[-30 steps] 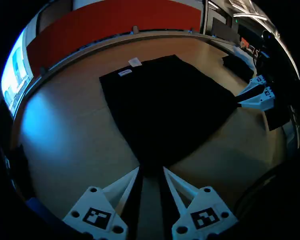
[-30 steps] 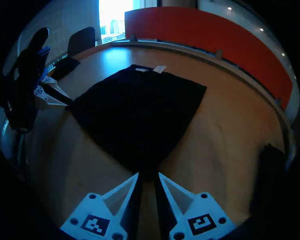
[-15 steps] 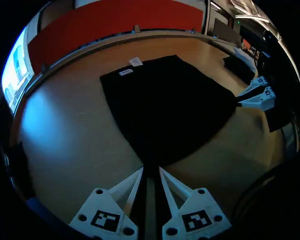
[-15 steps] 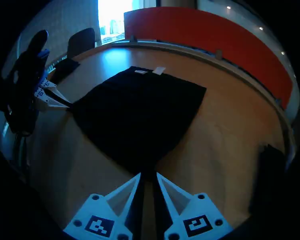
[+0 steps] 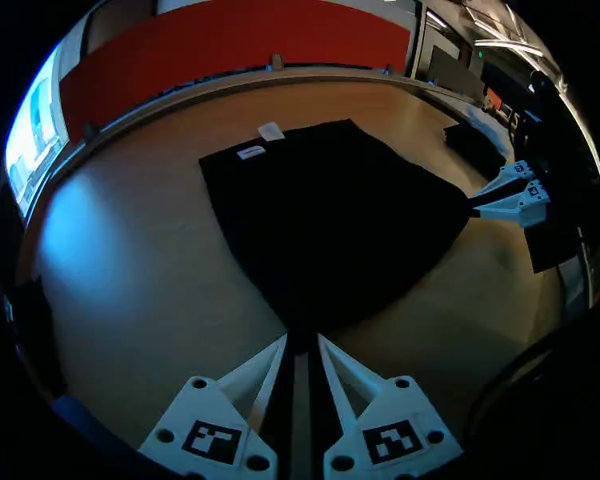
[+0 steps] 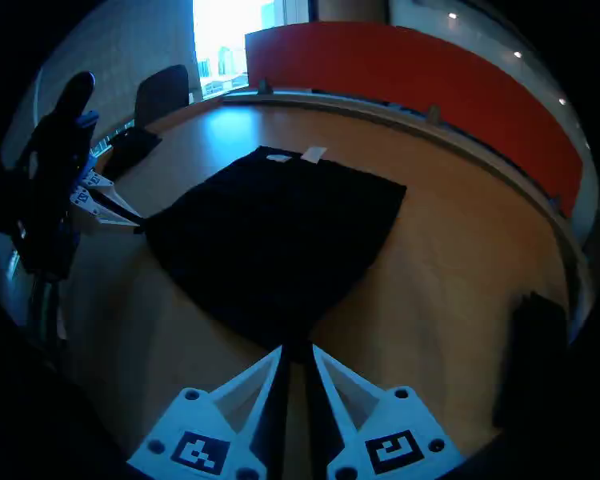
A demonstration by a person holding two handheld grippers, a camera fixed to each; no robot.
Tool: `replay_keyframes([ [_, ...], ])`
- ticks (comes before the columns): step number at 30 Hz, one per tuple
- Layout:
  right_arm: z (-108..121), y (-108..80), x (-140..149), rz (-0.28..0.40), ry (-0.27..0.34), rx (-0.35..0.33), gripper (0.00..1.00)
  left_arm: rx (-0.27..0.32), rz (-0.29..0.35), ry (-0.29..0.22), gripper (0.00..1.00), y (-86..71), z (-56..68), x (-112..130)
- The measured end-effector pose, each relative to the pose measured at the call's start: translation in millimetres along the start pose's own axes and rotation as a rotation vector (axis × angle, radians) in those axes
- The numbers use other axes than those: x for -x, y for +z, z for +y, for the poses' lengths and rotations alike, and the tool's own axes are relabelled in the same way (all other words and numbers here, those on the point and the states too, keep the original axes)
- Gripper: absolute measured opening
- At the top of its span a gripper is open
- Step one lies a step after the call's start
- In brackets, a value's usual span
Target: Fold towel
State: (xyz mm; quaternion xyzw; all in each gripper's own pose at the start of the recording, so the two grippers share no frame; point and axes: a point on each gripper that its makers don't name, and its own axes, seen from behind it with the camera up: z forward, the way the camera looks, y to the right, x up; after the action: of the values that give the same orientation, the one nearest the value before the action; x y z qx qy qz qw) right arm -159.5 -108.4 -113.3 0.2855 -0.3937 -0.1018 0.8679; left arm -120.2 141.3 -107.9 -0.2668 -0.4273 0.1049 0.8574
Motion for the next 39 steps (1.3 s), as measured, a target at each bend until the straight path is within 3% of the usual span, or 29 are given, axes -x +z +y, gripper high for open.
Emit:
replay_keyframes([
  [8, -3, -16.4, -21, 0.046, -0.007, 0.0, 0.12, -0.005, 0.024, -0.029, 0.1, -21.6, 0.2, -13],
  [26, -14, -74.1, -71, 0.134, -0.015, -0.008, 0.12, -0.012, 0.087, -0.097, 0.1, -82.4, 6.5, -45],
  [39, -25, -105.1, -74, 0.121, -0.024, -0.035, 0.12, 0.003, 0.083, -0.123, 0.1, -119.2, 22.5, -44],
])
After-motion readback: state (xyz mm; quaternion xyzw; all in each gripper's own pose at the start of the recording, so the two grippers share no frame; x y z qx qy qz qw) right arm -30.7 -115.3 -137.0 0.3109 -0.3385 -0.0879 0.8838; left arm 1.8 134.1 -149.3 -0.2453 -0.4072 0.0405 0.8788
